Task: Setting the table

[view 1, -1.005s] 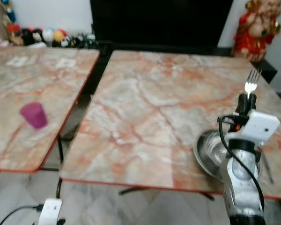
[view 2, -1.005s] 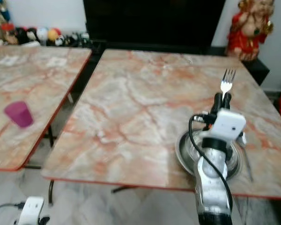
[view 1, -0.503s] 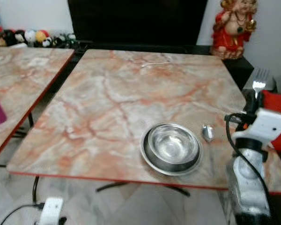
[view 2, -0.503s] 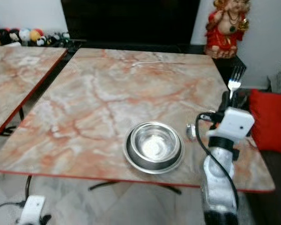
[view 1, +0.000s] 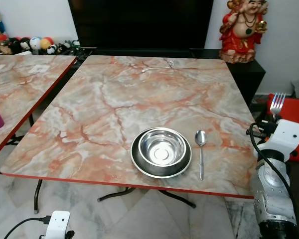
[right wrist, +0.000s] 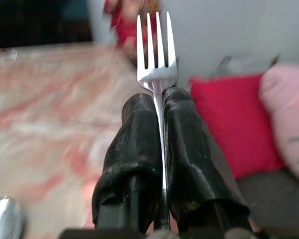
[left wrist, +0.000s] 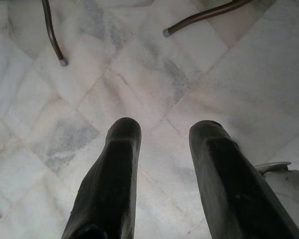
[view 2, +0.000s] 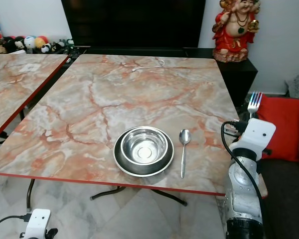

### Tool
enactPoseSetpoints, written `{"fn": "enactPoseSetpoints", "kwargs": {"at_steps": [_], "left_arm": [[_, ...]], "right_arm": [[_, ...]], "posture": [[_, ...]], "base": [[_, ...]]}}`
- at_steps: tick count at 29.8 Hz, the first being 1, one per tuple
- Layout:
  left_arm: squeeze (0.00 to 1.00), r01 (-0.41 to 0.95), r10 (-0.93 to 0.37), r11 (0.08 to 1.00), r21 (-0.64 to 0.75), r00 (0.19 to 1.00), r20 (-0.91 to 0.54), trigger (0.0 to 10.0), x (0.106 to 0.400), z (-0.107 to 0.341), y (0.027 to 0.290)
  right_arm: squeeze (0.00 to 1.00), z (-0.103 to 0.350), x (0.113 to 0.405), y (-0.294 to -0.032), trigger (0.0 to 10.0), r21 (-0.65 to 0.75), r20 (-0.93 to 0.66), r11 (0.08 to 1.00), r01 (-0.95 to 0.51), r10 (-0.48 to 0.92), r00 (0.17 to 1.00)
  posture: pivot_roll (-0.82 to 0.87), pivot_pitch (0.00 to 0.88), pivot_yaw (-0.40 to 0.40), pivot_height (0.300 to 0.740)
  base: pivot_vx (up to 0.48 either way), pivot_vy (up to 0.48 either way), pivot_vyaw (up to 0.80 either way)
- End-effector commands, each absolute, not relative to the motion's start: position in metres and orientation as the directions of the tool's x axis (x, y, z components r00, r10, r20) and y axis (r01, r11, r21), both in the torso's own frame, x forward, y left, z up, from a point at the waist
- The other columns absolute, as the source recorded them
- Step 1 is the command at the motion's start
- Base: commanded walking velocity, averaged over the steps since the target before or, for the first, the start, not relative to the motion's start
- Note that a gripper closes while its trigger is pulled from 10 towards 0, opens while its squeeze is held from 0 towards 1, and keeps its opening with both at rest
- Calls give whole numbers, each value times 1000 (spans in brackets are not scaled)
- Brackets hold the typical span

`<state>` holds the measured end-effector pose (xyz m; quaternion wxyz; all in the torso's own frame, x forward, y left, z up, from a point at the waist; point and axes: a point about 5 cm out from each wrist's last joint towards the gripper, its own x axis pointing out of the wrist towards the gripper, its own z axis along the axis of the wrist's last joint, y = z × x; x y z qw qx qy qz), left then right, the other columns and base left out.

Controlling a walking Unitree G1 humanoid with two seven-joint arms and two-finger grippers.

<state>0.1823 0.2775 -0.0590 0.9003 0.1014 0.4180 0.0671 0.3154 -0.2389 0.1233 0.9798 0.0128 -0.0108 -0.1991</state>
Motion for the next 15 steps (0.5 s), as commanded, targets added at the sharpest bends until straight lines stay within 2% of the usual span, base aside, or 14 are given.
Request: {"fn": "enactPoseSetpoints", "kwargs": {"at_steps": [1, 5, 10, 15], "left_arm": [[0, -38, 211, 969, 243, 634, -744, 10000, 181, -59, 280], [0, -73, 221, 971, 226, 629, -745, 10000, 180, -59, 281], [0, -59, 220, 970, 236, 625, -749, 10000, 179, -59, 282], [0, -48, 217, 969, 241, 626, -749, 10000, 180, -59, 282]], "right_arm": [[0, 122, 319, -239, 10000, 42, -16, 922, 384, -384, 923], [0, 119, 331, -230, 10000, 57, -74, 929, 366, -361, 929], [0, 119, 337, -222, 10000, 71, -90, 934, 349, -342, 935], [0, 115, 339, -218, 10000, 65, -128, 937, 342, -332, 935]], "posture": [[62, 5, 7, 740], [68, 3, 12, 740], [69, 3, 18, 740], [69, 3, 18, 740]], "base": [[0, 0, 0], [0, 0, 0], [0, 480, 0], [0, 0, 0]]}}
